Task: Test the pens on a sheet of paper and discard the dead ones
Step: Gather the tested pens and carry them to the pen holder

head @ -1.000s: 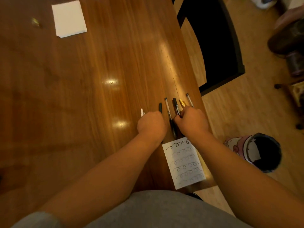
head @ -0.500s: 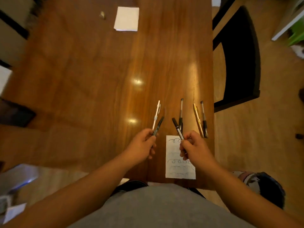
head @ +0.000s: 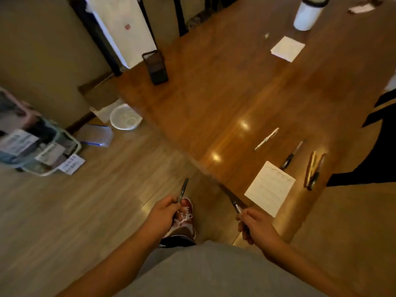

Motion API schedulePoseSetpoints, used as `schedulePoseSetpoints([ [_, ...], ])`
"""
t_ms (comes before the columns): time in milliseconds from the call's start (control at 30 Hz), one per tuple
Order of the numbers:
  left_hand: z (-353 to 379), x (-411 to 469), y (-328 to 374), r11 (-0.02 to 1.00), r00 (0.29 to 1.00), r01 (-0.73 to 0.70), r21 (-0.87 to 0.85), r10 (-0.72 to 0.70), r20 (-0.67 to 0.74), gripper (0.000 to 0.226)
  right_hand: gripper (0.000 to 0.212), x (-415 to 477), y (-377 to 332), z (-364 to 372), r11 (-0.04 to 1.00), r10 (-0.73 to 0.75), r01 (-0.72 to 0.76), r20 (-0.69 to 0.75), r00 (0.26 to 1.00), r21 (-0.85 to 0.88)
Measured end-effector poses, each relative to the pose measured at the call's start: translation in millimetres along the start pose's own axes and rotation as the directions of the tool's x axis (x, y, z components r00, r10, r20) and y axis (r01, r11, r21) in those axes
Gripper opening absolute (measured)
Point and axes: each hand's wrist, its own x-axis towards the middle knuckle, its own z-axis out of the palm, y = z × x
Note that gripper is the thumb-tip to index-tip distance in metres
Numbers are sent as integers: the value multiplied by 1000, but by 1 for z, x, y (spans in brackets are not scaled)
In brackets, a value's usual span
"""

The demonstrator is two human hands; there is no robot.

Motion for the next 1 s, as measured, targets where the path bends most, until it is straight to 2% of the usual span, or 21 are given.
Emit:
schedulePoseSetpoints([
  [133, -54, -23, -39, 999, 990, 16, -40, -21, -141, 19, 27, 0, -20, 44, 990, -25, 39, 101, 995, -133],
  [300, -119, -47, -87, 978, 943, 56, -201, -118, -310, 21, 22, 11, -67, 124, 963, -75, 136, 255, 964, -232],
  [500, -208, -58, -137, 924, 882, 113, -366, -263, -392, 18, 22, 39, -126, 252, 895, -91, 248, 390, 916, -372],
  [600, -262, -49, -148, 903, 868, 110, -414, -290, -403, 18, 23, 52, -158, 315, 857, -90, 292, 434, 896, -425],
  [800, -361, -13, -136, 900, 884, 141, -413, -302, -357, 21, 21, 77, -212, 392, 863, -51, 241, 398, 916, -444],
  [1000, -414, 43, -81, 920, 913, 128, -371, -255, -319, 21, 21, 106, -247, 396, 914, -14, 129, 288, 958, -386],
])
